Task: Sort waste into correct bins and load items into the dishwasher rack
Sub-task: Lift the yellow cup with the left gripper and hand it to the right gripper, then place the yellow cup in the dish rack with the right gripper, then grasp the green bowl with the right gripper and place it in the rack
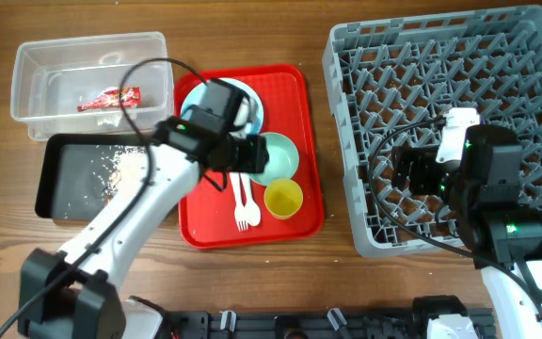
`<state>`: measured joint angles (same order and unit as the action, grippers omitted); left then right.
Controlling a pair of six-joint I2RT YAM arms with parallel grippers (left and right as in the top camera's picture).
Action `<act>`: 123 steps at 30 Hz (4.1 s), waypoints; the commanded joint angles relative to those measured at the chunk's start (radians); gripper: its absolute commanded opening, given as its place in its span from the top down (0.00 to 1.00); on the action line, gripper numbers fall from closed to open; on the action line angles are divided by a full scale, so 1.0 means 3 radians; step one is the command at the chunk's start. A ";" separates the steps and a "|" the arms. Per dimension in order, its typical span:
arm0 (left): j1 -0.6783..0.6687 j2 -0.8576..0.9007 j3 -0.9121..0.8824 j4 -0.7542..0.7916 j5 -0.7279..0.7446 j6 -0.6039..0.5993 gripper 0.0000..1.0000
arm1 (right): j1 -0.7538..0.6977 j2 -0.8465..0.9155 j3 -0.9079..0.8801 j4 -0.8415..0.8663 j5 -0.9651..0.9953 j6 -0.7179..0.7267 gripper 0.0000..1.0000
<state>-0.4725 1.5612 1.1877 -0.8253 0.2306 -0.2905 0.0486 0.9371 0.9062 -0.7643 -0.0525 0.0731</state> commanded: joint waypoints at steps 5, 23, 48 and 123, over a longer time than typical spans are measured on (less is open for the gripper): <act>-0.0449 0.0546 -0.0192 -0.0027 -0.0078 -0.0109 0.75 | -0.0011 0.0000 0.0064 -0.0001 -0.0057 -0.0058 0.00; 0.0638 0.0542 0.0106 0.1743 0.3522 -0.0896 0.96 | -0.0005 0.1025 0.0064 0.1097 -0.3469 -0.0069 0.00; 0.0354 0.0557 0.0106 0.1916 0.3531 -0.0983 0.96 | -0.0004 0.1558 0.0058 0.1948 -0.4393 0.0116 0.18; 0.1569 -0.0340 0.0106 -0.0754 -0.0738 -0.0669 0.14 | 0.1551 0.3620 0.1704 -0.0113 -0.0230 0.1001 0.96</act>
<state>-0.0036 1.4769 1.2167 -1.0542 0.0227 -0.4770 0.5125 2.0121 1.4254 -0.8013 -0.1310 0.3531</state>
